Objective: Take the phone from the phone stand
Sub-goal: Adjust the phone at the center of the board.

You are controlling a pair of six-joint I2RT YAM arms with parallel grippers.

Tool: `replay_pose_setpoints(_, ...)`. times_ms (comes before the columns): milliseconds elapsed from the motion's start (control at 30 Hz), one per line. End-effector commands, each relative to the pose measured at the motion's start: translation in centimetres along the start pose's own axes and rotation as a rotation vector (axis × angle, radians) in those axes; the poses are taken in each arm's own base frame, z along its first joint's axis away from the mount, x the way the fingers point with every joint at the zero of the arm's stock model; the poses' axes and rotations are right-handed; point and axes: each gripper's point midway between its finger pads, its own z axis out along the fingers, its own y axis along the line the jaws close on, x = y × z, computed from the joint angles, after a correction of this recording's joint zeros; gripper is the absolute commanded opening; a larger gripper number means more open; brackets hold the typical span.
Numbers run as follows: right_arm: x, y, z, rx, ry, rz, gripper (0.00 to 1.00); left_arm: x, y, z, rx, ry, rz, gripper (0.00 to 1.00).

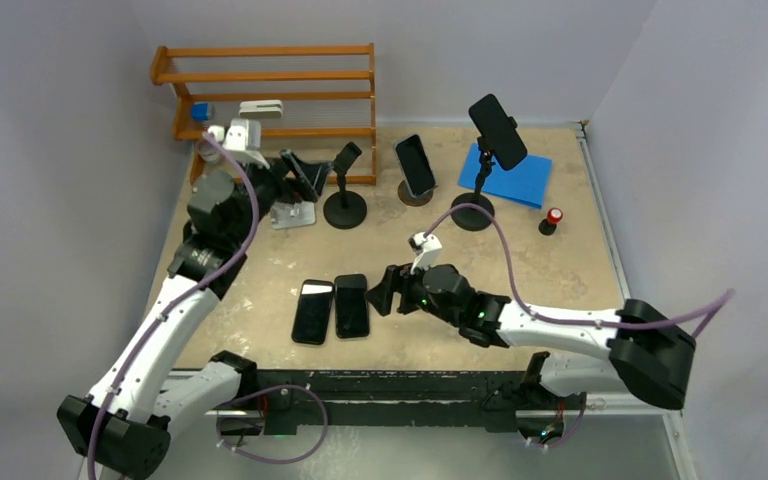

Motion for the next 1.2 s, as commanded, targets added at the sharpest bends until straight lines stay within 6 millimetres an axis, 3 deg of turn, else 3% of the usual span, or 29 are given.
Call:
replay_pose_setpoints(0,0.2,2.4,1.5,-0.107,-0.007,0.120,0.79,-3.1,-4.5,-0.2,0.185,0.021,0.098,0.88)
replay_pose_setpoints(100,2.1,1.5,2.8,-0.090,0.054,0.142,0.79,-1.5,-2.8,-0.7,0.149,0.000,0.079,0.88)
replay_pose_setpoints(200,3.3,0.8,3.4,-0.077,0.089,0.140,0.79,-0.7,-1.8,-2.5,0.156,-0.052,0.046,0.87)
replay_pose_setpoints(333,5.0,-0.1,4.2,-0.072,0.139,0.132,0.76,-1.5,-3.0,-3.7,0.195,-0.091,0.073,0.87)
replay_pose_setpoints(567,7.0,-1.0,5.6,-0.062,0.214,0.098,0.73,-0.3,-3.9,-3.0,0.242,-0.015,0.034,0.84)
replay_pose_setpoints(1167,7.3,0.7,7.0,-0.155,0.260,0.014,0.63,1.3,-3.9,-2.1,0.260,0.039,-0.011,0.84)
